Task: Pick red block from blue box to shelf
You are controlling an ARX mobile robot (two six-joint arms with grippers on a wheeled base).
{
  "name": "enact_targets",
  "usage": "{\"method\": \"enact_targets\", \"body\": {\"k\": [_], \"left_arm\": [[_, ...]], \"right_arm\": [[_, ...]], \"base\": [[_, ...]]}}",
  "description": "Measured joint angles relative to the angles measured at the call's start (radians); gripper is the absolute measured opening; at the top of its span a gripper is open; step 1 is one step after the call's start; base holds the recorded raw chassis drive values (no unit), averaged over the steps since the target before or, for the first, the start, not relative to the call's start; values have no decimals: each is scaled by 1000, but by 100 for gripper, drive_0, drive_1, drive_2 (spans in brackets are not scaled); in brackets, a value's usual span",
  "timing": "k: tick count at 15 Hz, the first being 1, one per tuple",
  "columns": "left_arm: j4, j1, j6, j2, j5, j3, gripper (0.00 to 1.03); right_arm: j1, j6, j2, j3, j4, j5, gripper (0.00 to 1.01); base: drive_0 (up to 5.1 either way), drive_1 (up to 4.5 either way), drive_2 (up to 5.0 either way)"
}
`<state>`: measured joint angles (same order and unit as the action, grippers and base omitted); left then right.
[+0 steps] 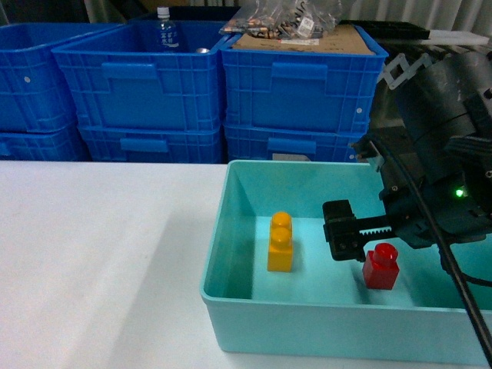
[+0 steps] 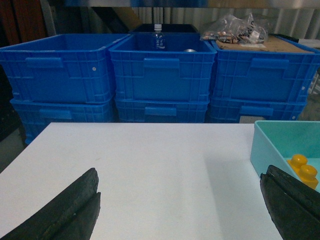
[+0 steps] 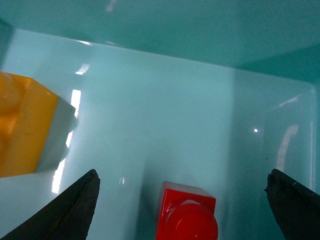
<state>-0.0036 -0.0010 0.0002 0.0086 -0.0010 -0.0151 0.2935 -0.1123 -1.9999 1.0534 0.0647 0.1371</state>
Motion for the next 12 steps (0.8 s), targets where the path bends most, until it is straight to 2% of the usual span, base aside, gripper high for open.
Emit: {"method": "enact_targets", "body": {"k": [4,8,10,12], "left_arm": [[0,0,0,0,0,0,98],[0,0,0,0,0,0,98],[0,0,0,0,0,0,98],[0,0,0,0,0,0,98]], "right_arm": [[-6,-8,-96,42,-36,8,96],[-13,-23,-113,46,-34,8,52],[-22,-46,-104,30,-2,-9,32],[-35,-64,-35,-33,30,-32,30]], "base": [[0,0,0],[0,0,0],[0,0,0],[0,0,0]]}}
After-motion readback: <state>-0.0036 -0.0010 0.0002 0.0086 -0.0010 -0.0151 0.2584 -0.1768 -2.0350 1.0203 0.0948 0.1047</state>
